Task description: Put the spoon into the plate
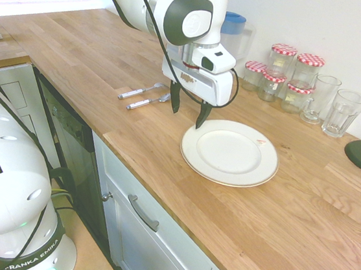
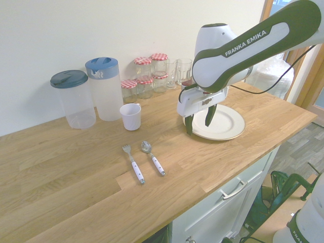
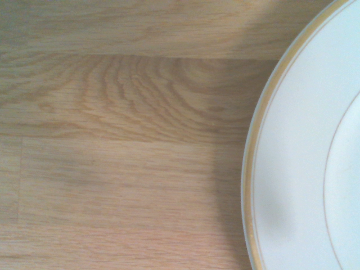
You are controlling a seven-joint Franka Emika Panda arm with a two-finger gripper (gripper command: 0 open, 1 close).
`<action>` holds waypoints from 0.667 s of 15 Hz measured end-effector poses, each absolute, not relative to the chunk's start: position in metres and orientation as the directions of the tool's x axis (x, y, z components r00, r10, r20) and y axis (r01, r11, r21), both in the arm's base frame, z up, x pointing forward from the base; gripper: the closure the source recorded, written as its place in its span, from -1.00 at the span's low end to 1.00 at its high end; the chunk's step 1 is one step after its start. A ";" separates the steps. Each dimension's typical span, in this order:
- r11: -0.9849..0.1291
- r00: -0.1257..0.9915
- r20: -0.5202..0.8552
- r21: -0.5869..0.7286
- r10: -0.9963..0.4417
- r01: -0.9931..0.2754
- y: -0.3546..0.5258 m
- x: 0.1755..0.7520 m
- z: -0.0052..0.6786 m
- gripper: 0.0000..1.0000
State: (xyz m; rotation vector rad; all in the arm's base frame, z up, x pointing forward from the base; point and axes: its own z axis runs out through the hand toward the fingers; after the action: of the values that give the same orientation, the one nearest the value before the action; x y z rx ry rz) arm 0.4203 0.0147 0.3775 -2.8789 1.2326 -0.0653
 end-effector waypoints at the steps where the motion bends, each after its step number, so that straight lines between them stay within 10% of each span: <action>1: -0.690 0.689 0.035 -0.025 -0.724 -0.723 0.015 0.420 0.377 -1.00; 10: -0.665 0.664 0.062 0.001 -0.745 -0.747 0.134 0.412 0.398 -1.00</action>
State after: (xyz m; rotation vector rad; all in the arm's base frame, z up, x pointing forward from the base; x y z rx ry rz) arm 0.4117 0.1336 0.3982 -2.8894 1.2957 -0.0889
